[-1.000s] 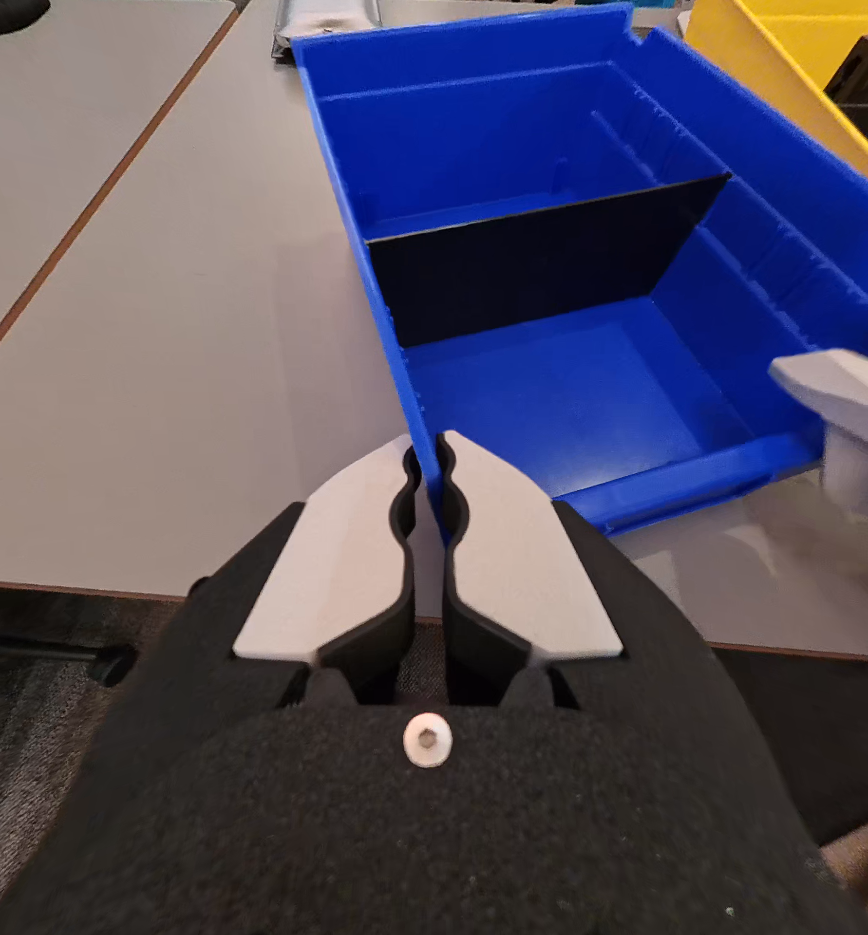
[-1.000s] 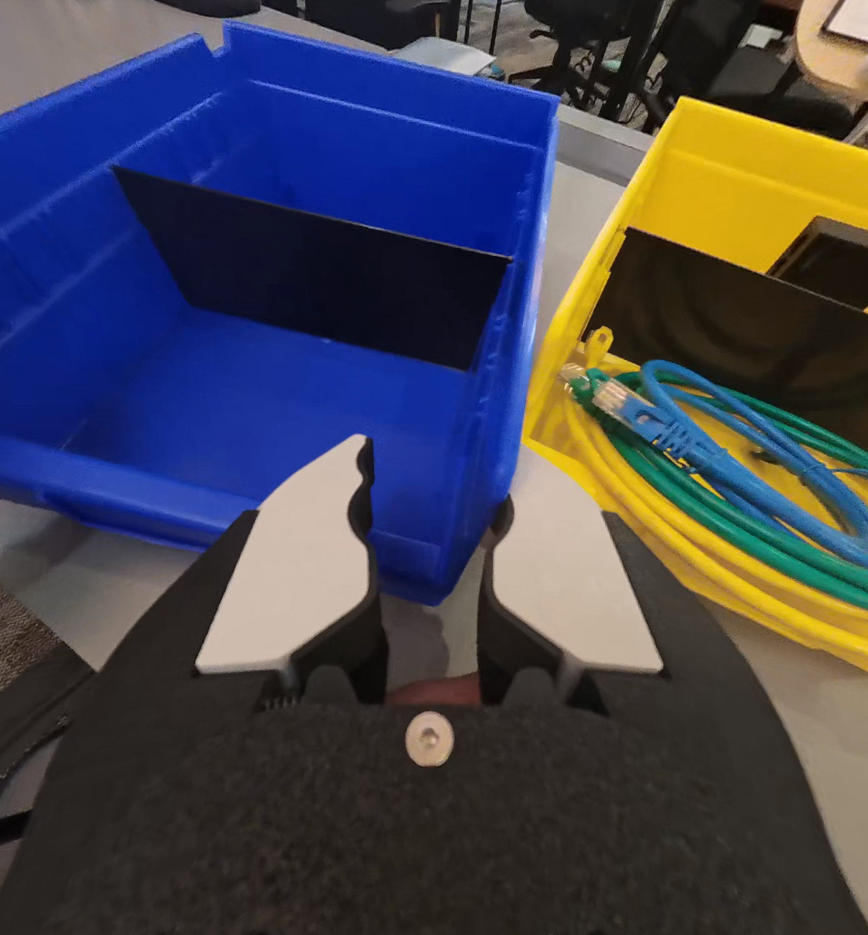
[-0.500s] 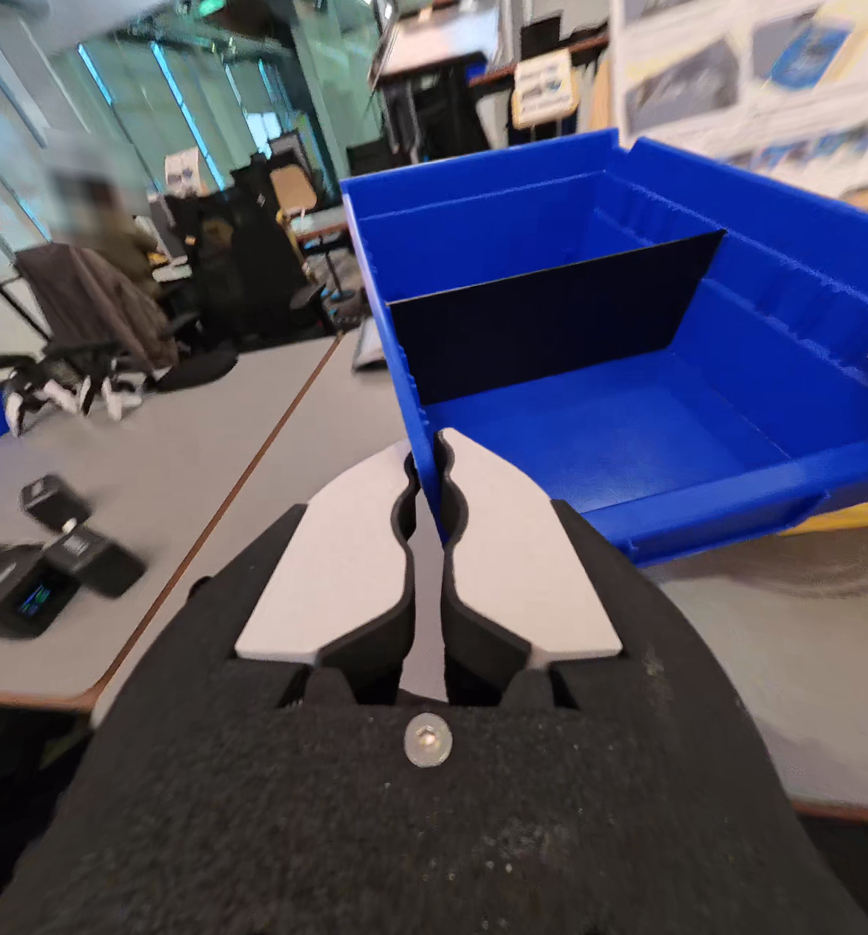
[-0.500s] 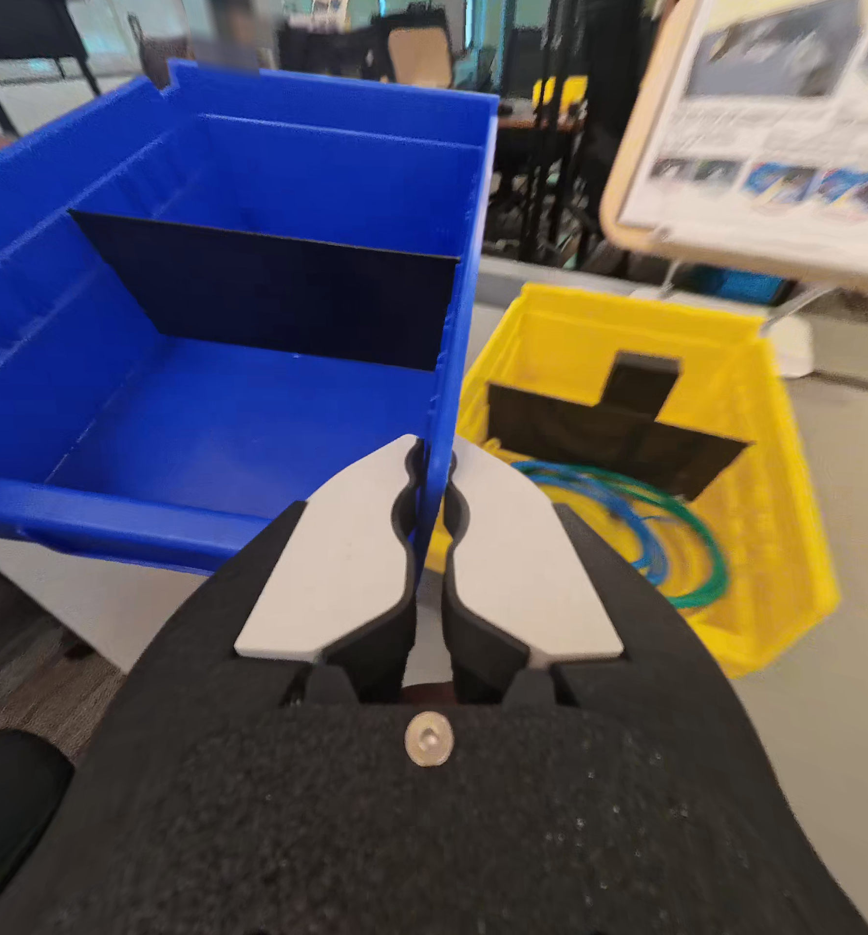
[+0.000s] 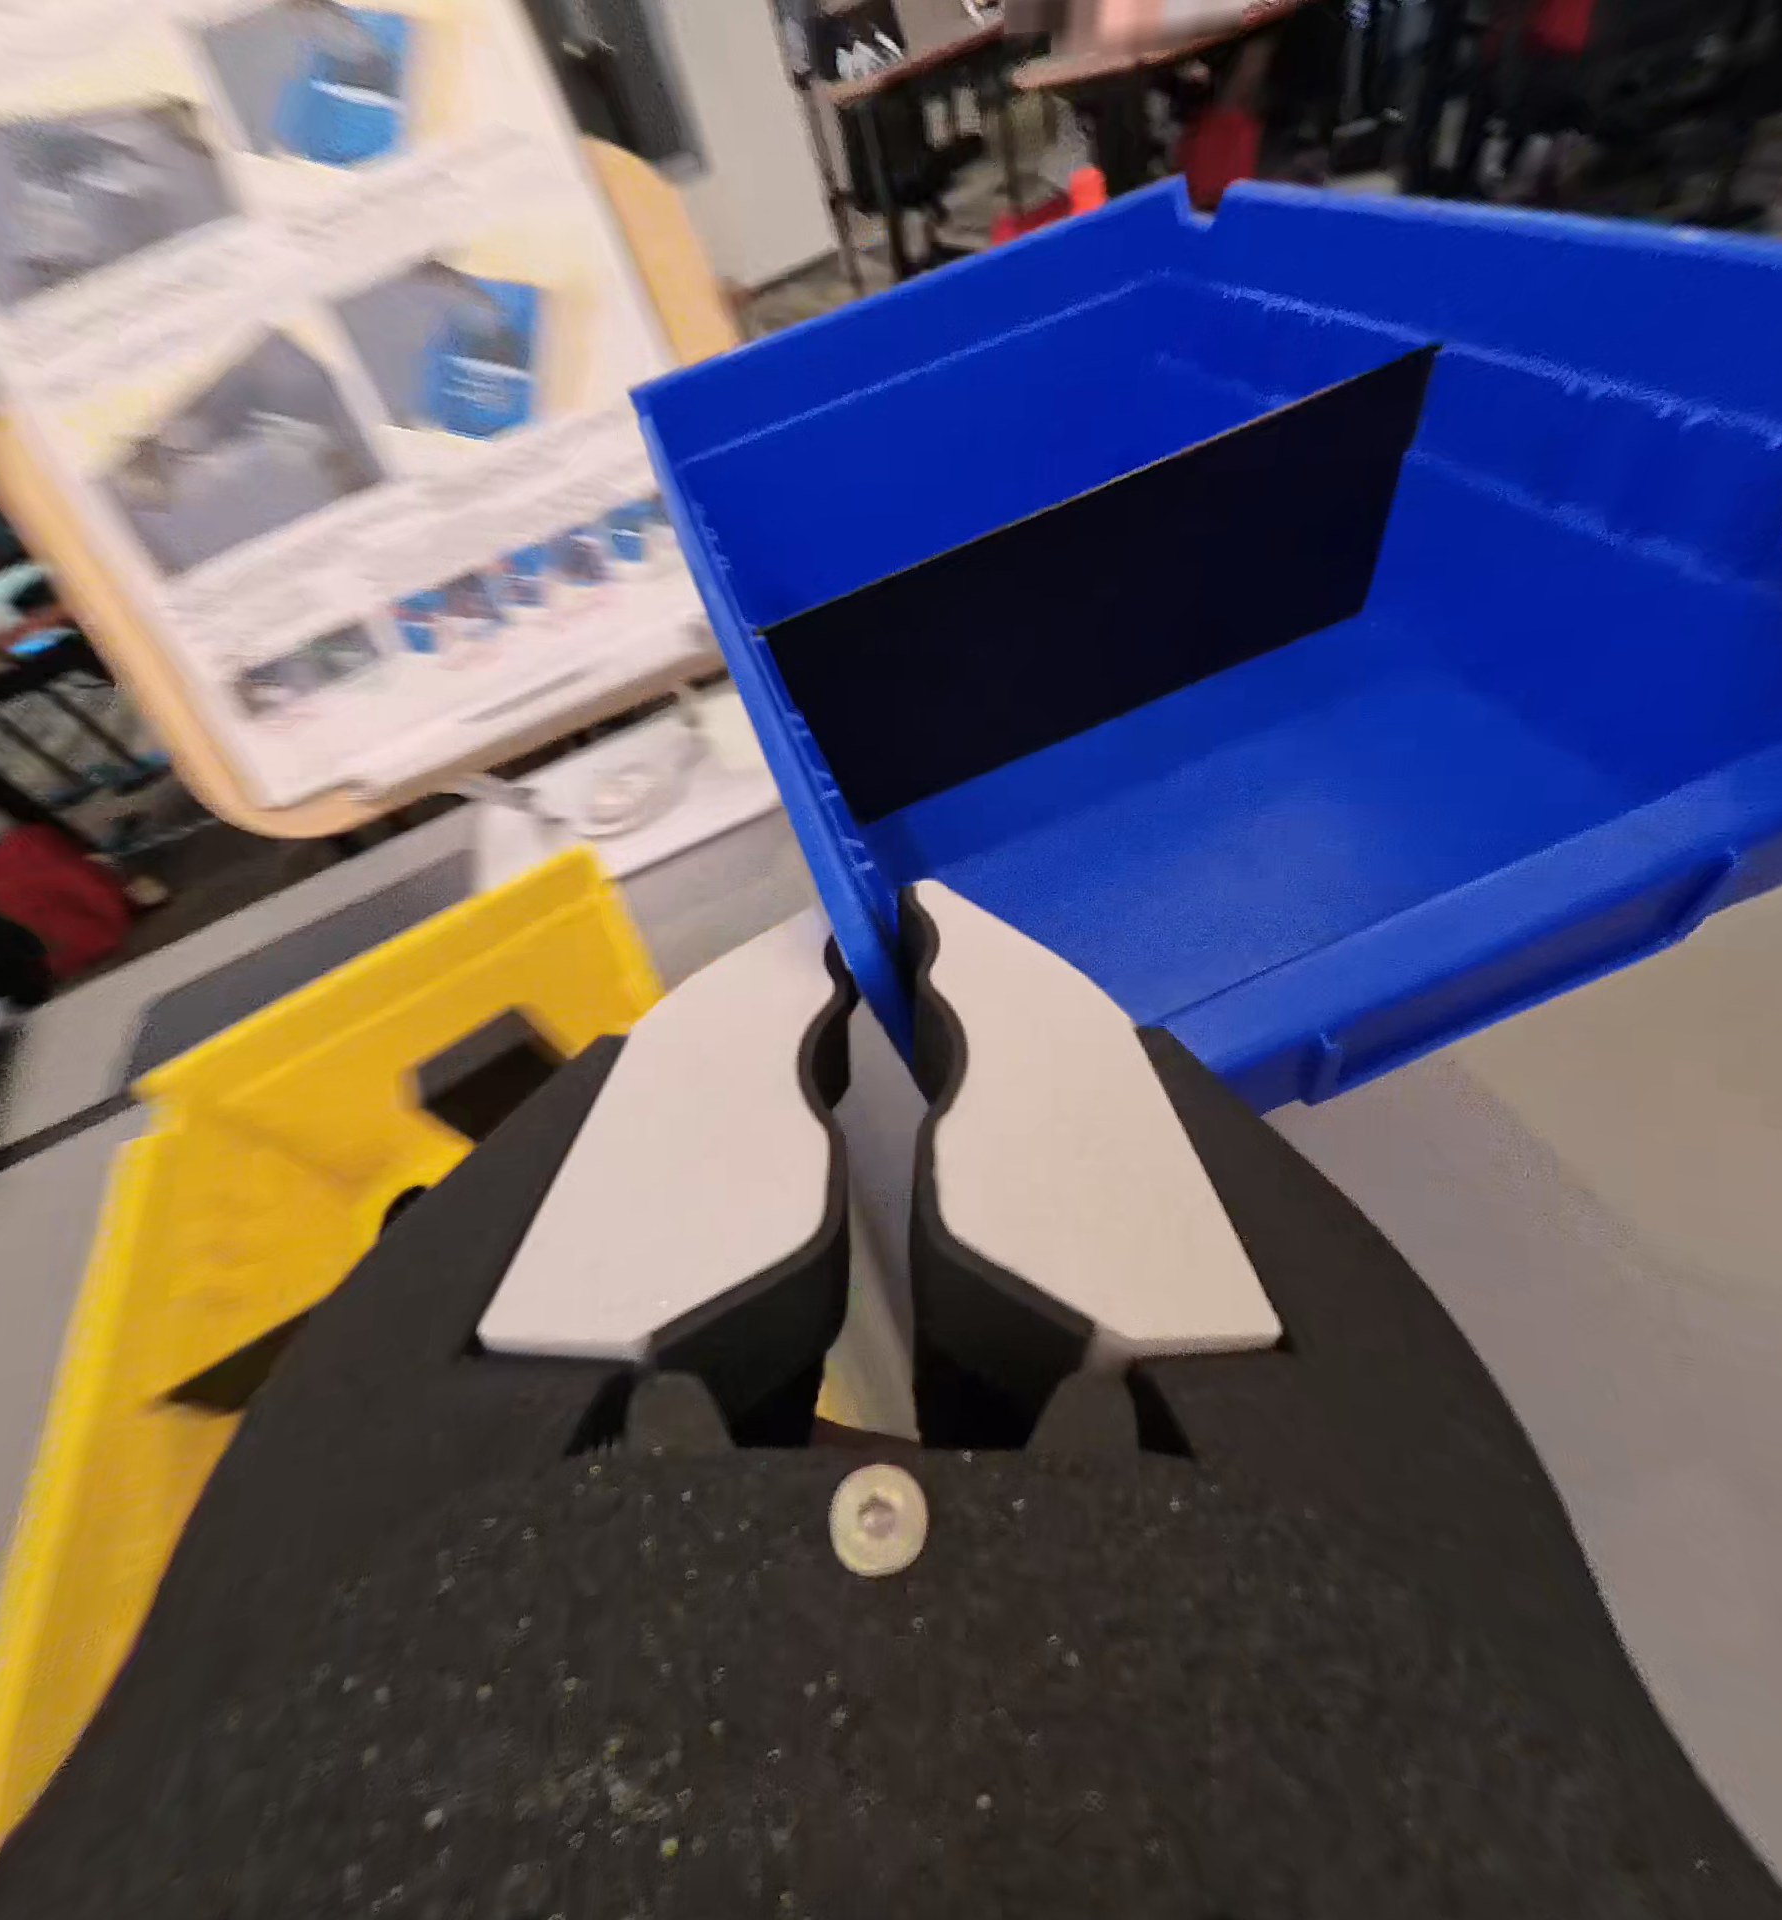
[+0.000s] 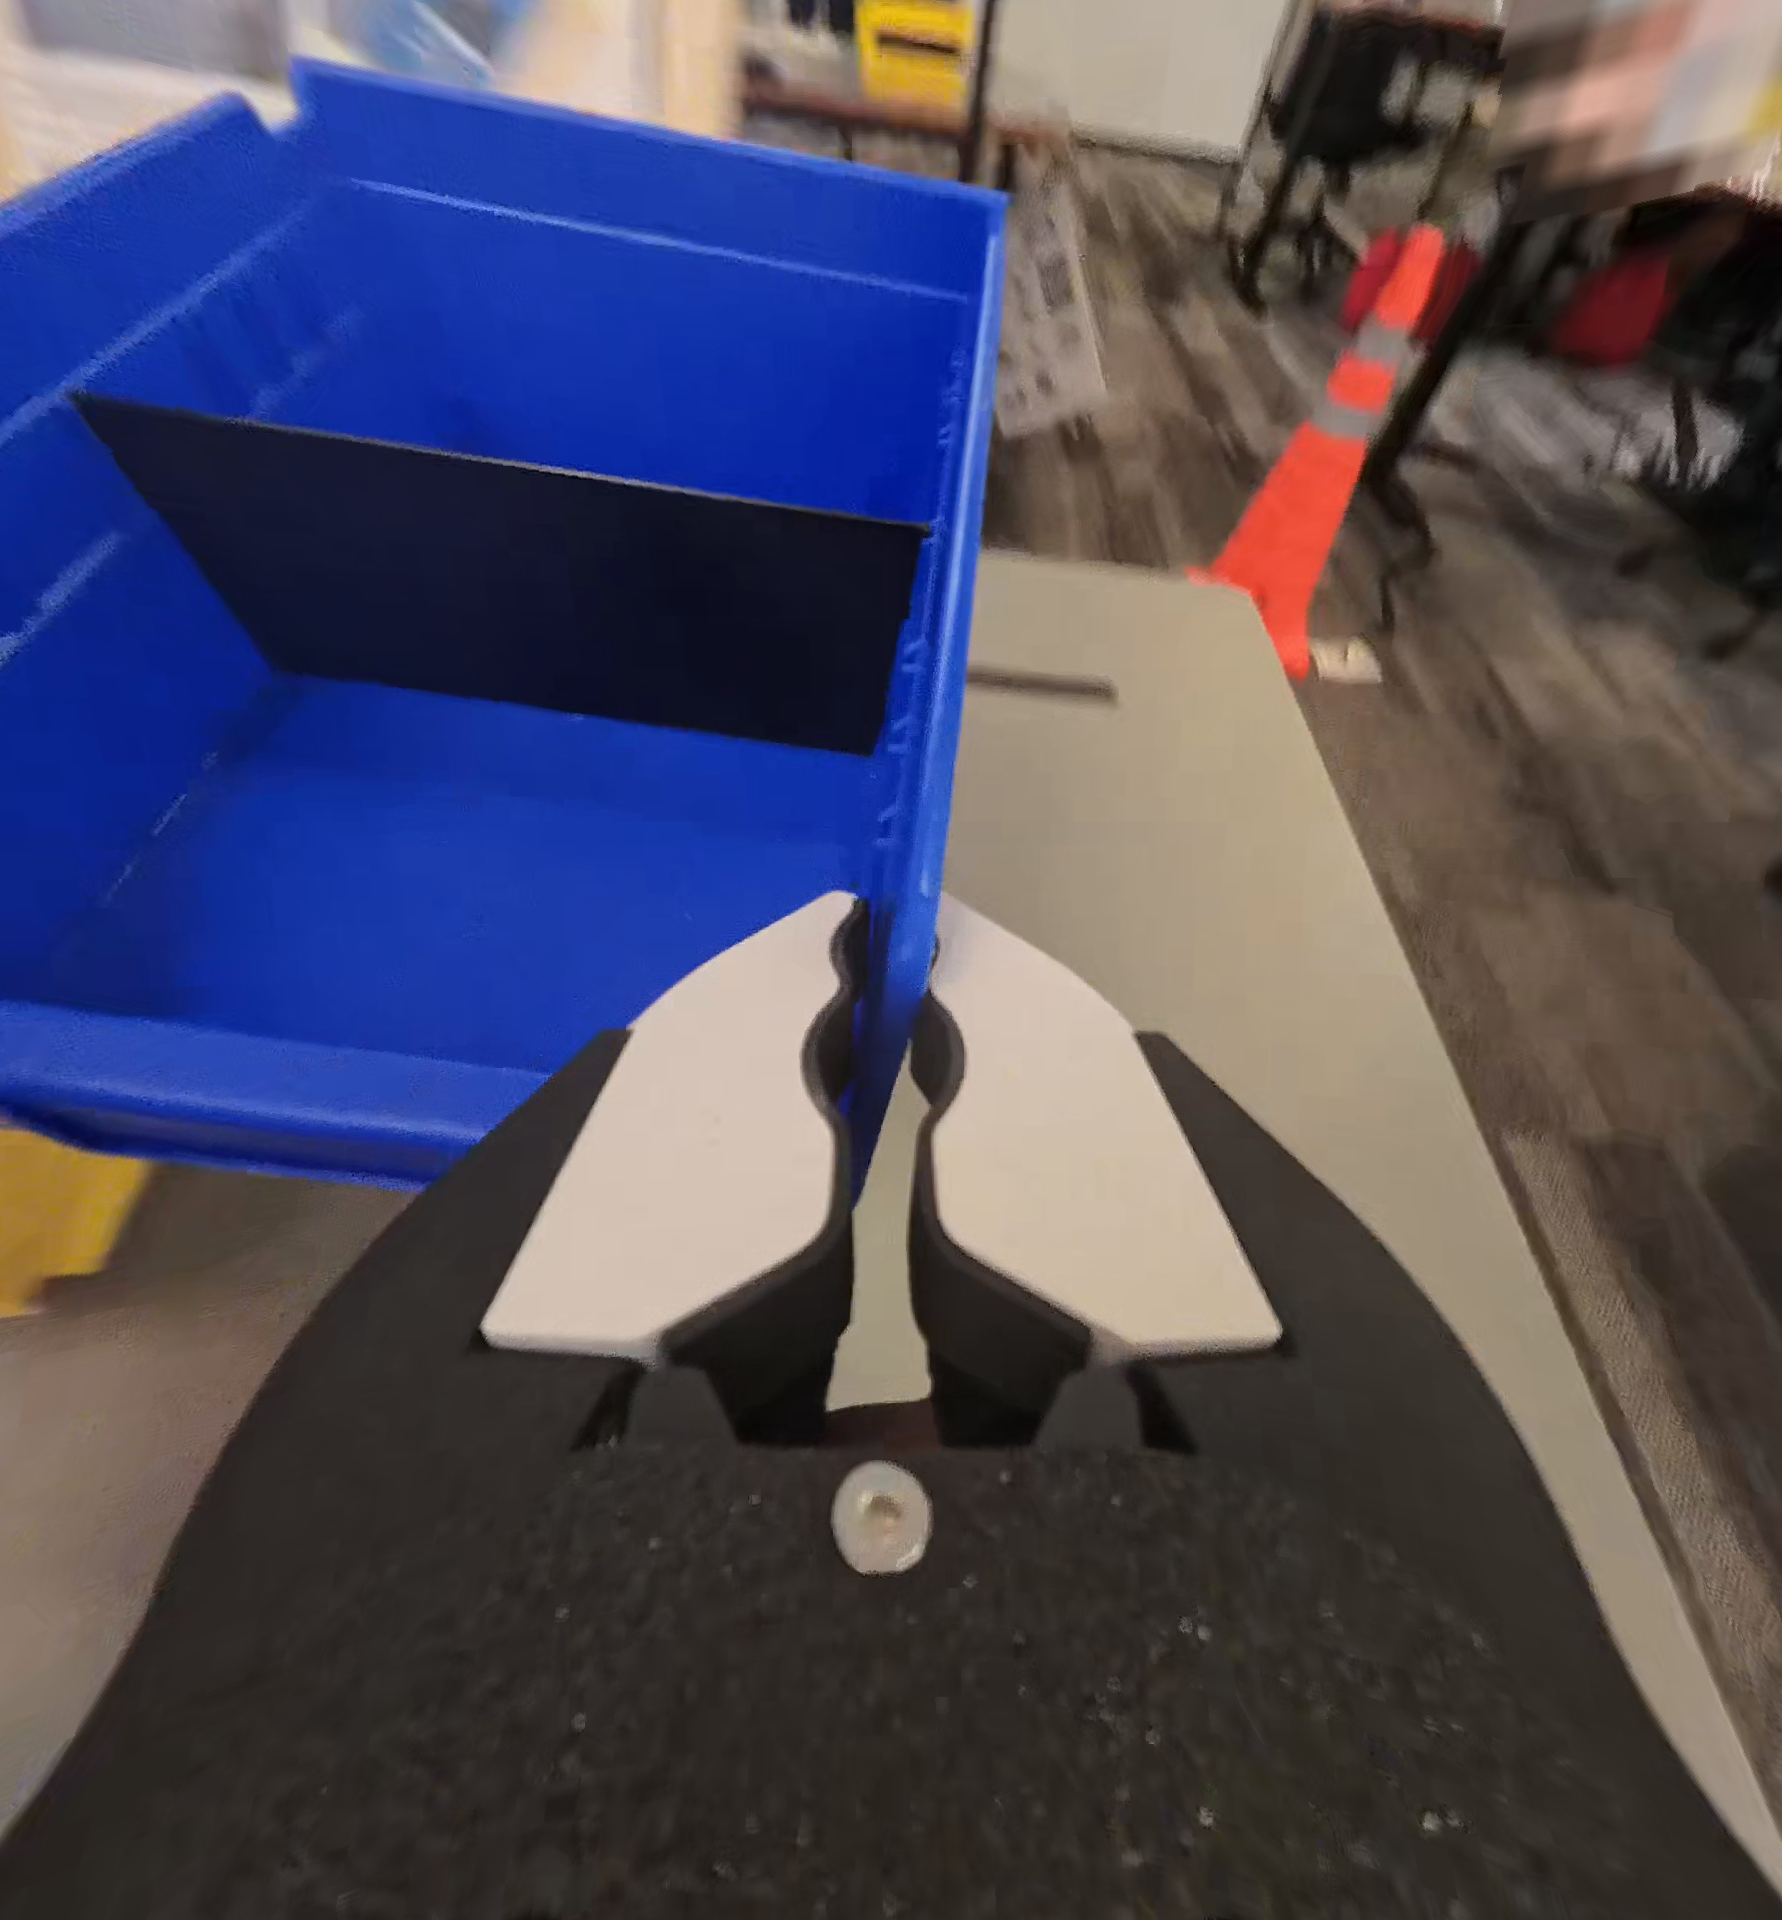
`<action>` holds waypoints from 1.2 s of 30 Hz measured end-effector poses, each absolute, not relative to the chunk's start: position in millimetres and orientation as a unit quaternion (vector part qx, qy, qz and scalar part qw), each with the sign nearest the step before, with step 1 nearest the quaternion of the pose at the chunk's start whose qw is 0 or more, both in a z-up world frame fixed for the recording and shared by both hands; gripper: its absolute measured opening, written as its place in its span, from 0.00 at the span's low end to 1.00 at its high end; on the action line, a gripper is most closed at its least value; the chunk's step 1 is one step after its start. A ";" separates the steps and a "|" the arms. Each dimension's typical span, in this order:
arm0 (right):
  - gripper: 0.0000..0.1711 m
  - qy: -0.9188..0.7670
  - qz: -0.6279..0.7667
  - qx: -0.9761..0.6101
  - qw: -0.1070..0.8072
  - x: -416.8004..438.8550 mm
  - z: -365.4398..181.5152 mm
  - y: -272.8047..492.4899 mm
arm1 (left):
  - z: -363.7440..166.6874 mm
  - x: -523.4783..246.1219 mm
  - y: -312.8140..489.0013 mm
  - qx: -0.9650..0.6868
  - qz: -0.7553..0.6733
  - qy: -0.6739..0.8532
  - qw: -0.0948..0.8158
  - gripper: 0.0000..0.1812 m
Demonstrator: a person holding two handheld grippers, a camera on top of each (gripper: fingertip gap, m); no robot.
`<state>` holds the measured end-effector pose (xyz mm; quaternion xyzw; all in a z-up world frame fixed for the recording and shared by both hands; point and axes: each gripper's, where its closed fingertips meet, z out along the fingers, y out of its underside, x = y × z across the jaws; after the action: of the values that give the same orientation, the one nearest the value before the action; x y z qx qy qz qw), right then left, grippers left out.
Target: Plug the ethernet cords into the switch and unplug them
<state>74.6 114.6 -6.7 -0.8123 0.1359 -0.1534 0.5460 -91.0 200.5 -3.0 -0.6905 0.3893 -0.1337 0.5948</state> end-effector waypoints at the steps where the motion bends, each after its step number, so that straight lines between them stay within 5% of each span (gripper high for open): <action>1: 0.03 0.153 -0.146 -0.821 0.530 101.5 -26.6 105.4 | -19.7 -64.7 193.1 -0.694 -0.141 0.401 0.581 0.03; 11: 0.03 0.135 -0.107 -0.844 0.507 198.2 -141.2 55.0 | -138.0 26.6 139.2 -0.696 -0.156 0.464 0.525 0.07; 20: 0.09 0.136 -0.126 -0.860 0.476 203.0 -139.7 43.6 | -118.8 12.1 134.3 -0.699 -0.210 0.484 0.482 0.23; 23: 0.18 0.139 -0.149 -0.860 0.468 207.3 -114.7 26.6 | -74.6 -18.3 126.5 -0.695 -0.297 0.463 0.463 0.23; 29: 0.19 0.081 -0.146 -0.830 0.532 146.4 -29.4 45.9 | -4.2 -151.5 197.8 -0.709 -0.265 0.386 0.527 0.23; 36: 0.19 -0.041 0.056 -0.816 0.574 -59.9 -24.5 147.4 | -51.1 -309.9 264.1 -0.776 -0.169 0.292 0.533 0.23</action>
<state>-59.9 147.4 -24.5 -0.8157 -0.0412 0.0560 0.5744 -309.9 264.1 -51.1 -0.7760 0.2922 -0.1694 0.5327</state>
